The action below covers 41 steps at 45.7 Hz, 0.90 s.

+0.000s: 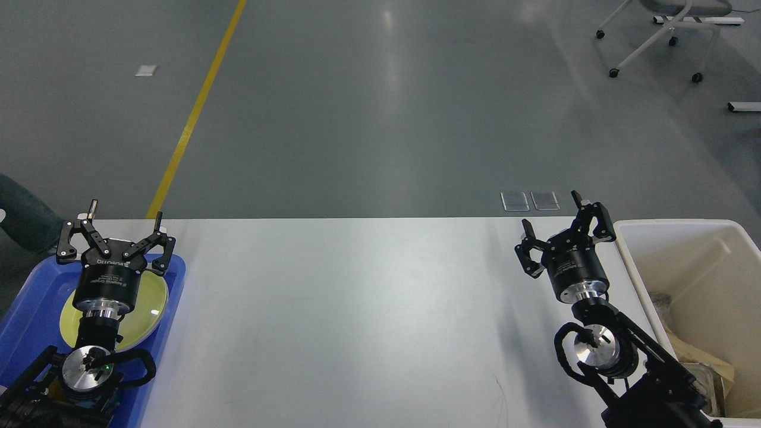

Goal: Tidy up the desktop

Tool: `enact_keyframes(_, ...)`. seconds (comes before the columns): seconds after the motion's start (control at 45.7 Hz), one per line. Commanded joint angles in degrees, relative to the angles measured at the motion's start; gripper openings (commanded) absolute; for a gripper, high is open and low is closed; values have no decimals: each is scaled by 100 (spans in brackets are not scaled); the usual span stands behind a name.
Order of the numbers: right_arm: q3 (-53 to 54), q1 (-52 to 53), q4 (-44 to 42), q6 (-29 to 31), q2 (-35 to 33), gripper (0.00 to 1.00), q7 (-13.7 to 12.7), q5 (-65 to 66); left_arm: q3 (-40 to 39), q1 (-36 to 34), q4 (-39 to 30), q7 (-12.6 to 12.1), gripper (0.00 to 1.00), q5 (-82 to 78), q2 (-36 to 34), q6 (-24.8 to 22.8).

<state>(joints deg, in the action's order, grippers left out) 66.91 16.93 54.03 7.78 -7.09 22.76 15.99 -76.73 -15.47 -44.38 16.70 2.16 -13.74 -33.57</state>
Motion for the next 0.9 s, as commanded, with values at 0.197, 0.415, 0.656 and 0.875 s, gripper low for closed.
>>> enact_keyframes(0.197, -20, 135, -393, -84, 270, 100, -26, -166, 1, 0, 0, 0, 96, -5, 3, 0)
enact_keyframes(0.415, -11, -6, -332, -40, 534, 100, 18, -167, 1, 9, 0, 0, 96, -5, 3, 0)
enact_keyframes(0.656, -2, -58, -296, -31, 560, 100, 300, -132, 1, 0, 0, 0, 96, 3, 3, 0)
enact_keyframes(0.875, -2, -67, -253, -128, 586, 100, 422, -96, 9, 0, 0, 0, 96, -5, 3, 0)
